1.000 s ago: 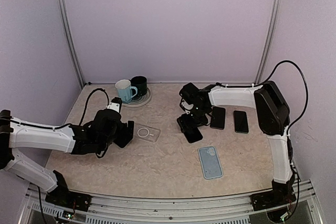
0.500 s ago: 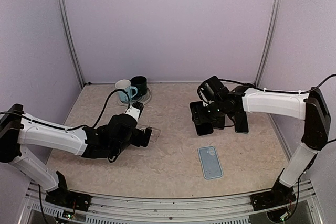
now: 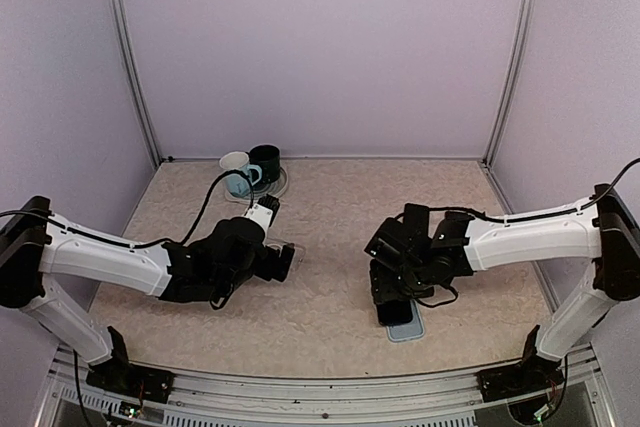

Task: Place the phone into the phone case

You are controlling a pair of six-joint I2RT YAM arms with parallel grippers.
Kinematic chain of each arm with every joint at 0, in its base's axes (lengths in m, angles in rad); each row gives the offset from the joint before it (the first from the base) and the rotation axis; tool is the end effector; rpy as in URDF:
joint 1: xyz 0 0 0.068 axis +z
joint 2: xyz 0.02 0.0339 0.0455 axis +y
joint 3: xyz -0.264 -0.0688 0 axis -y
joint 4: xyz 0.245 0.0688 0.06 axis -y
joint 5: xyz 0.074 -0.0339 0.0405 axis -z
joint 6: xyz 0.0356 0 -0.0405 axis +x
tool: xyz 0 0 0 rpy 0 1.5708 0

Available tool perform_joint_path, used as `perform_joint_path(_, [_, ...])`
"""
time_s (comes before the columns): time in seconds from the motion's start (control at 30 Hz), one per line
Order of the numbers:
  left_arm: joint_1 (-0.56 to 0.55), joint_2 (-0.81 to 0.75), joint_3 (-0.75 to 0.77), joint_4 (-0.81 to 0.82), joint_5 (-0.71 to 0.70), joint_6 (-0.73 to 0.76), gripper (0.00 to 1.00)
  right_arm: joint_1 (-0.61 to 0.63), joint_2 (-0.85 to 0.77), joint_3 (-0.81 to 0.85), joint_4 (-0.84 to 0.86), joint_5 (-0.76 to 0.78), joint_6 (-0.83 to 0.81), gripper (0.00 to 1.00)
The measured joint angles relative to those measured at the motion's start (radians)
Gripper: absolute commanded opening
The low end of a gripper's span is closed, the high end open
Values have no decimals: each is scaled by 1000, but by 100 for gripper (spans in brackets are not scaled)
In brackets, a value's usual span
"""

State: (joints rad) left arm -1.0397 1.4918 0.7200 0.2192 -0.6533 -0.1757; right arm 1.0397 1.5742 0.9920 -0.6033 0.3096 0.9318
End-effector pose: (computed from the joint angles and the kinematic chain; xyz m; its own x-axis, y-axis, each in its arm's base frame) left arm 0.1724 -0.2509 0.1951 -0.3356 0.2974 -0.8938 0.3697 0.9143 0.1653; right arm 0.1608 0.2524 0.1929 -0.8926 -0.0101 -0.4508 -0.0785 0.9880 0.1333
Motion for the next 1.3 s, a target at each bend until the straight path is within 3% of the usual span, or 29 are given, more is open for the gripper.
perform_joint_path(0.27, [0,0,5,8,2,6,99,24,-20,-93,-40,-2,92,49])
perform_joint_path(1.3, [0,3,5,-3,-14,0,99,18,21,-105,31,-5,-13,47])
